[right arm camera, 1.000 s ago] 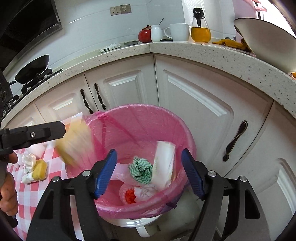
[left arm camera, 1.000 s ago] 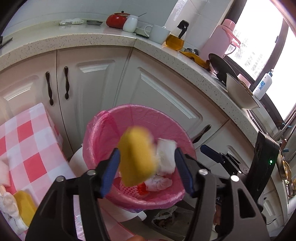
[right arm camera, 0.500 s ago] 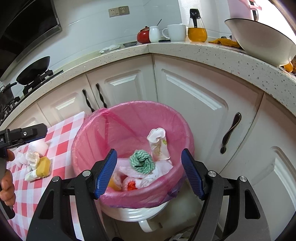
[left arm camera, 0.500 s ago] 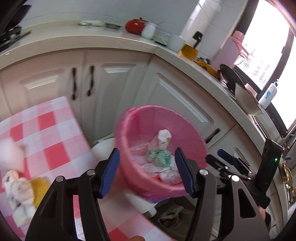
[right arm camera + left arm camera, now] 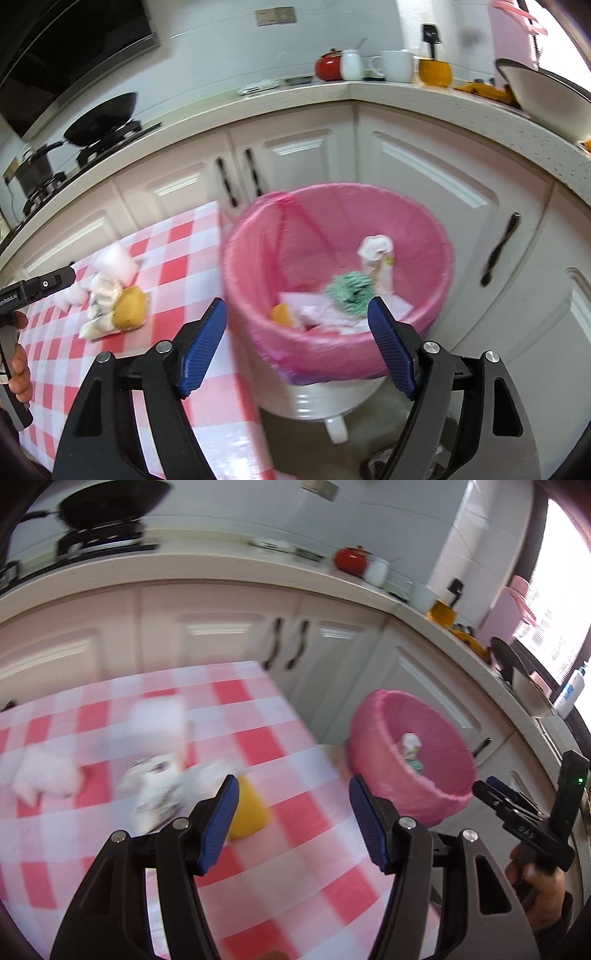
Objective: Collect trash
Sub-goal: 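Move both grippers back over the table toward the remaining trash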
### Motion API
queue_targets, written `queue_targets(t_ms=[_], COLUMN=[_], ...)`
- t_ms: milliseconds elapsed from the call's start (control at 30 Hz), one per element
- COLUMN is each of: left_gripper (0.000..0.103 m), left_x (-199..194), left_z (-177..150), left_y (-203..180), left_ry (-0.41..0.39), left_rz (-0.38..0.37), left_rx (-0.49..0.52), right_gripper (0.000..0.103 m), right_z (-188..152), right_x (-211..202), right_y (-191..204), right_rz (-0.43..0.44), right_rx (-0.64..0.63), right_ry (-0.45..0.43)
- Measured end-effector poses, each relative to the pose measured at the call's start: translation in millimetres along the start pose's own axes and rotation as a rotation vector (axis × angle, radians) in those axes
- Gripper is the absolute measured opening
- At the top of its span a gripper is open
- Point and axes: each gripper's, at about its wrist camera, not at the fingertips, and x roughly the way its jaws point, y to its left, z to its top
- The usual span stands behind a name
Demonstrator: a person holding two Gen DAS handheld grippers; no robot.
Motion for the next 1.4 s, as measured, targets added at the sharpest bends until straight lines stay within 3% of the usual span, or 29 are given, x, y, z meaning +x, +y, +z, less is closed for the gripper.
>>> queue_targets(t_ms=[233, 467, 933, 1400], left_gripper=[0.060, 0.060, 0.060, 0.060], left_x=[-33, -56, -65, -58], left_z=[-23, -39, -50, -52], left_y=[54, 90, 115, 140], left_ry=[-0.020, -0.027, -0.021, -0.001], left_rz=[0.085, 0.118, 0.125, 0.144], left_rx=[-0.043, -0.088, -0.108, -0.139], right_gripper=[0.082, 0.082, 0.082, 0.082], right_z=[-8, -9, 6, 3], right_x=[6, 13, 51, 106], right_y=[55, 112, 205, 246], right_rz=[0.061, 0.122, 0.213, 0.216], right_rx=[-0.058, -0.118, -0.224, -0.286], right_ry=[0.023, 0.035, 0.060, 0.139])
